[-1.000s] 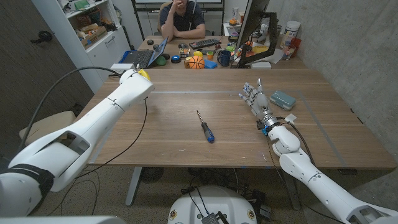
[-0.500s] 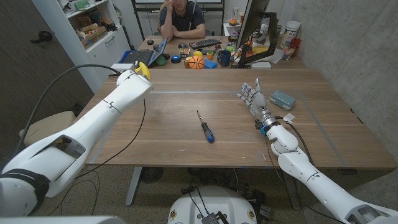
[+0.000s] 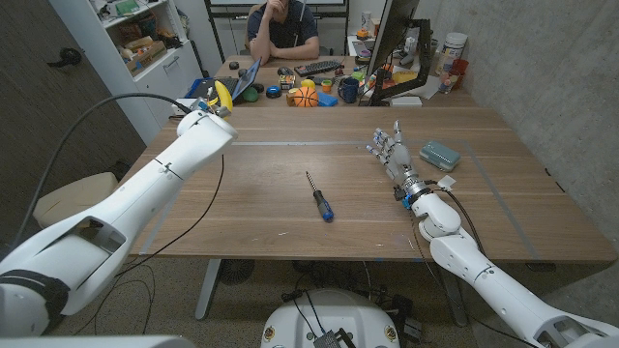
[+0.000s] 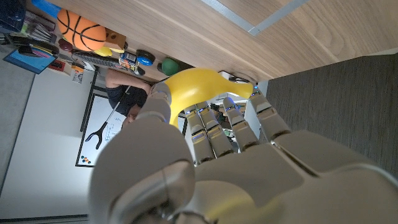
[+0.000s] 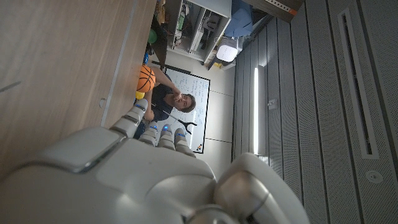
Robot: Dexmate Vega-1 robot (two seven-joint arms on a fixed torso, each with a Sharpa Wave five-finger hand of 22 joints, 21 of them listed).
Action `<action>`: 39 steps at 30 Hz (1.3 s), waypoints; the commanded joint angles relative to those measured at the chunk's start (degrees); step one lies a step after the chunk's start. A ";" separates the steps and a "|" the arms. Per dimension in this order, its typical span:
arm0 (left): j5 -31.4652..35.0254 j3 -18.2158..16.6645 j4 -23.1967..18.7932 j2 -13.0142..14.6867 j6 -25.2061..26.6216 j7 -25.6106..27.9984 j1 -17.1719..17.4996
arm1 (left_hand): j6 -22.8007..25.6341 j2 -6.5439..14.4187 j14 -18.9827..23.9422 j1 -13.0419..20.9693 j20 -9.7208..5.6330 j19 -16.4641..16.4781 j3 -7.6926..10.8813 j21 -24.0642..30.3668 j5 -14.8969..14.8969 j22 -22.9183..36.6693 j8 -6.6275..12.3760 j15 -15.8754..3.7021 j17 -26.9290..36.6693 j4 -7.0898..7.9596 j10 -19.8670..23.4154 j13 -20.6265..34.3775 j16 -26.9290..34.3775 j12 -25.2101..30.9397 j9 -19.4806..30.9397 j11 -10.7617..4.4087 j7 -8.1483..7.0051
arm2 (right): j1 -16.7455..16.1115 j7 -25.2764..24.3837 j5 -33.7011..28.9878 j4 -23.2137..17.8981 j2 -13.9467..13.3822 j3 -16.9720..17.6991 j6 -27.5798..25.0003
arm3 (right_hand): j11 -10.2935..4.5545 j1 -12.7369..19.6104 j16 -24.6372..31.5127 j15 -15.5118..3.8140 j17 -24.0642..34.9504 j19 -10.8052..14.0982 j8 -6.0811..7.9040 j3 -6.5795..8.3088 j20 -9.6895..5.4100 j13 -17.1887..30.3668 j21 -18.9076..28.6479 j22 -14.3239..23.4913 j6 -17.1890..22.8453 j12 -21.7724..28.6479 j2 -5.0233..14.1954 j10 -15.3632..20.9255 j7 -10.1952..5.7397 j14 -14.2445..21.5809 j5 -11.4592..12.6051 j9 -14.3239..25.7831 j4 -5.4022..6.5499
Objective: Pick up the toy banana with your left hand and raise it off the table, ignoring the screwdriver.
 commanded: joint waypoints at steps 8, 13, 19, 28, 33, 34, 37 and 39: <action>3.35 -1.66 -5.80 0.81 -0.47 2.25 2.07 | 17.49 0.24 0.66 0.41 0.00 0.23 0.91 -0.02 0.38 0.13 6.69 -0.71 0.21 0.56 0.36 0.30 -0.02 -0.06 0.51 0.02 -4.59 | 0.17 0.07 -0.52 -0.28 -0.33 0.01 0.50 | -0.17 0.00 0.30 0.31 0.24 0.07 0.14 -0.47 0.56 0.20 0.12 0.16 0.25 0.12 0.49 0.02 -0.13 -0.02 0.43 0.21 0.07; 4.18 -2.17 -7.43 1.12 -0.53 2.73 2.83 | 17.52 0.25 0.63 0.40 -0.02 0.21 0.94 -0.04 0.38 0.13 6.64 -0.72 0.21 0.59 0.49 0.32 -0.05 -0.08 0.45 0.02 -4.57 | -0.03 -0.24 -0.76 -1.08 -0.62 0.13 0.59 | -0.16 0.01 0.30 0.33 0.25 0.05 0.13 -0.51 0.57 0.20 0.12 0.16 0.25 0.12 0.52 0.01 -0.17 -0.03 0.43 0.21 0.07; 5.09 -2.46 -8.85 1.40 -0.33 3.02 3.49 | 17.42 0.29 0.62 0.37 0.05 0.18 0.97 -0.05 0.38 0.14 6.56 -0.66 0.22 0.64 0.53 0.33 -0.06 -0.14 0.43 0.02 -4.58 | -0.09 -0.18 -0.70 -1.13 -0.64 0.02 0.43 | -0.18 0.03 0.29 0.39 0.25 0.06 0.15 -0.56 0.60 0.20 0.13 0.16 0.30 0.12 0.56 0.01 -0.17 -0.08 0.43 0.21 0.07; 5.49 -2.85 -9.11 1.35 0.01 2.57 3.78 | 17.31 0.44 0.56 0.31 -0.01 0.30 1.06 -0.02 0.38 0.16 6.57 -0.59 0.24 0.73 0.41 0.36 -0.07 -0.37 0.59 0.04 -4.56 | 0.13 -0.13 -0.69 -0.80 -0.41 -0.12 0.45 | -0.15 0.05 0.30 0.39 0.25 0.04 0.16 -0.66 0.72 0.20 0.13 0.16 0.35 0.14 0.60 0.04 -0.14 -0.06 0.43 0.21 0.06; 5.76 -2.81 -8.99 1.37 -0.05 2.40 3.79 | 17.26 0.47 0.53 0.29 -0.08 0.34 1.10 -0.01 0.38 0.17 6.61 -0.54 0.24 0.76 0.40 0.38 -0.08 -0.48 0.73 0.05 -4.54 | 0.27 -0.14 -0.79 -0.64 -0.34 -0.20 0.41 | -0.18 0.06 0.29 0.35 0.25 0.03 0.15 -0.71 0.74 0.20 0.13 0.17 0.33 0.15 0.63 0.08 -0.18 -0.10 0.43 0.21 0.06; 5.79 -2.86 -8.97 1.35 -0.13 2.38 3.81 | 17.29 0.48 0.54 0.29 -0.08 0.34 1.11 -0.01 0.38 0.17 6.63 -0.55 0.24 0.76 0.41 0.38 -0.07 -0.49 0.74 0.05 -4.55 | 0.26 -0.16 -0.65 -0.68 -0.31 -0.18 0.31 | -0.18 0.06 0.28 0.39 0.25 0.04 0.15 -0.71 0.74 0.20 0.13 0.17 0.33 0.14 0.63 0.06 -0.17 -0.13 0.43 0.21 0.06; 5.88 -2.81 -8.86 1.34 -0.14 2.21 3.73 | 17.26 0.46 0.51 0.28 -0.14 0.35 1.12 -0.01 0.38 0.17 6.58 -0.56 0.24 0.76 0.41 0.39 -0.08 -0.55 0.71 0.05 -4.57 | 0.33 -0.16 -0.81 -0.48 -0.28 -0.23 0.42 | -0.16 0.07 0.29 0.42 0.25 0.05 0.15 -0.74 0.74 0.20 0.14 0.17 0.32 0.16 0.64 0.10 -0.16 -0.12 0.43 0.21 0.06; 5.98 -2.77 -8.82 1.35 -0.15 2.14 3.70 | 17.14 0.43 0.52 0.25 -0.14 0.34 1.12 -0.02 0.37 0.18 6.50 -0.54 0.23 0.76 0.41 0.40 -0.08 -0.61 0.68 0.04 -4.57 | 0.30 -0.25 -0.72 -0.53 -0.25 -0.23 0.25 | -0.16 0.08 0.29 0.43 0.25 0.05 0.16 -0.76 0.74 0.20 0.14 0.17 0.35 0.15 0.65 0.08 -0.18 -0.11 0.43 0.21 0.05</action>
